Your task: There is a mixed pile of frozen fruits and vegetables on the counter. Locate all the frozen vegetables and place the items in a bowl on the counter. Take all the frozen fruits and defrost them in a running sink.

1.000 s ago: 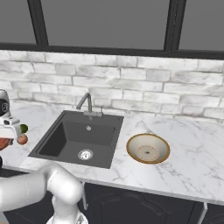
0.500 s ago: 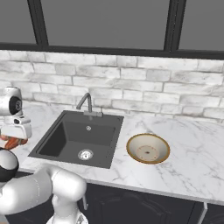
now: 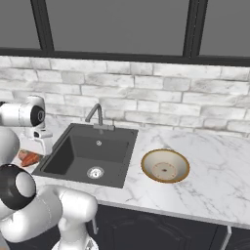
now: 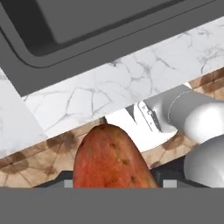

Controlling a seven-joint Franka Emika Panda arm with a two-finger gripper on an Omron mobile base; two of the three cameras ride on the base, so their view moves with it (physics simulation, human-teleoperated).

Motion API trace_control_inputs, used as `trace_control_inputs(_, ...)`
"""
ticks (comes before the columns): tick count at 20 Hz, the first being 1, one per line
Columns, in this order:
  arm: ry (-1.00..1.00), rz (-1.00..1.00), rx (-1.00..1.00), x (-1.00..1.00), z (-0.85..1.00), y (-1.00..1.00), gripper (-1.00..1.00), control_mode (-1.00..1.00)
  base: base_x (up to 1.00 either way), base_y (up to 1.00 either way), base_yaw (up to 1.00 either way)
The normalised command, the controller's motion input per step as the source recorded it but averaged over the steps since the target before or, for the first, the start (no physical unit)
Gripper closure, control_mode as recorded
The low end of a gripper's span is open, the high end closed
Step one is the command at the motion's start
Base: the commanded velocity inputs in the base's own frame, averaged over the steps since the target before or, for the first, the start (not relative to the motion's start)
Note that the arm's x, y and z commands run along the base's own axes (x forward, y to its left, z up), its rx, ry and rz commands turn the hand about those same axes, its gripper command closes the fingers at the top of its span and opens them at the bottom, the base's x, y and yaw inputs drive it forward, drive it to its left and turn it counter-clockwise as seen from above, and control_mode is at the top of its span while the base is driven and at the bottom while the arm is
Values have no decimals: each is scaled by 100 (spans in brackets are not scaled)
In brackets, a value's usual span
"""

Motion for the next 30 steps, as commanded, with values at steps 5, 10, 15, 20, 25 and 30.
trace_control_inputs(5, -1, -8, -3, 1, -5, -63, 100, -100, 0, 0, 0)
trace_control_inputs(10, -11, -5, 0, -9, 2, -63, 100, -100, 0, 0, 0)
trace_control_inputs(15, -17, -4, 0, -43, 2, -22, 100, -100, 0, 0, 0)
trace_control_inputs(20, -21, -2, -5, -9, 5, -24, 100, -100, 0, 0, 0)
trace_control_inputs(25, -12, 1, -3, 27, 16, -51, 100, -100, 0, 0, 0)
trace_control_inputs(30, -2, 0, -2, 18, 25, -56, 100, -100, 0, 0, 0)
